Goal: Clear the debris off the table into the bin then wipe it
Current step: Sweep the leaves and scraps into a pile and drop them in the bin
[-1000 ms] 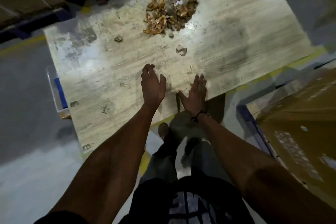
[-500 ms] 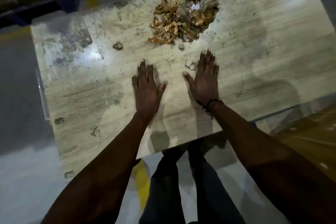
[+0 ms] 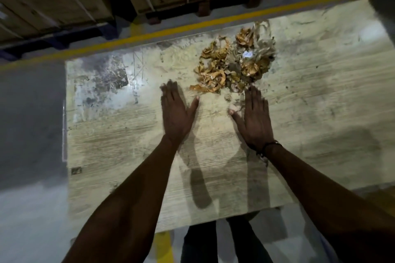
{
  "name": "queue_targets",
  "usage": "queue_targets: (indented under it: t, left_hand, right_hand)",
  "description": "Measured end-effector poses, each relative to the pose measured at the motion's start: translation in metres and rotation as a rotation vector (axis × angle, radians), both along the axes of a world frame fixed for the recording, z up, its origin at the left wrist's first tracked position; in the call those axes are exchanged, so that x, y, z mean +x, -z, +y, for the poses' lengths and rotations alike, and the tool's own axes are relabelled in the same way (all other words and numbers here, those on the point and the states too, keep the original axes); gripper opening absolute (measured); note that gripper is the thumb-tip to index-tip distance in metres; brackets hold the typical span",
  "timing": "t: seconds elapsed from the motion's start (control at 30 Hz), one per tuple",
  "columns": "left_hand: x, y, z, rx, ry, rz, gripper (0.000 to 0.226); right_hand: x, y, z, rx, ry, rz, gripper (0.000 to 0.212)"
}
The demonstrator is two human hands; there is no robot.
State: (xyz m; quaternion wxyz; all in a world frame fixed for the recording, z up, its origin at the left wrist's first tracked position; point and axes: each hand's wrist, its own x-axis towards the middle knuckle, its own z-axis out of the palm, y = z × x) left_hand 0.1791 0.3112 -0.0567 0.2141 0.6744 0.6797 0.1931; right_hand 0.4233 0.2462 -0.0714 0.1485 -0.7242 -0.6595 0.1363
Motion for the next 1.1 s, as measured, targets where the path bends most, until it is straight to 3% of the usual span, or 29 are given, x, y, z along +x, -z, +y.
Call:
queue_targets:
  t: [0.2,0.4,0.53,0.67,0.9,1.1]
  left_hand:
    - [0.054,-0.006,-0.017,0.030,0.152,-0.142,0.078]
    - [0.062,-0.023,0.008,0.245,-0.009,-0.067,0.058]
    - [0.068,-0.022,0.040,0.113,0.140,-0.067,0.063]
    - [0.088,-0.007,0.038,-0.009,0.326,-0.060,0.063]
    - [0.095,-0.006,-0.031,0.024,0.220,-0.143,0.056]
    - [0.083,-0.018,-0.065,0.014,0.193,-0.254,0.066]
  right_hand:
    - [0.005,-0.008,-0.002,0.006,0.009,0.138,0.087]
    - [0.017,-0.034,0.024,0.081,0.037,0.243,0.084]
    - [0.025,-0.036,0.067,0.084,0.034,0.185,0.075]
    - [0.028,-0.025,0.085,0.027,-0.101,0.099,0.065]
    - [0.013,-0.028,0.033,0.034,-0.142,0.103,0.049]
    - [0.007,-0.053,-0.015,0.071,-0.061,0.254,0.040]
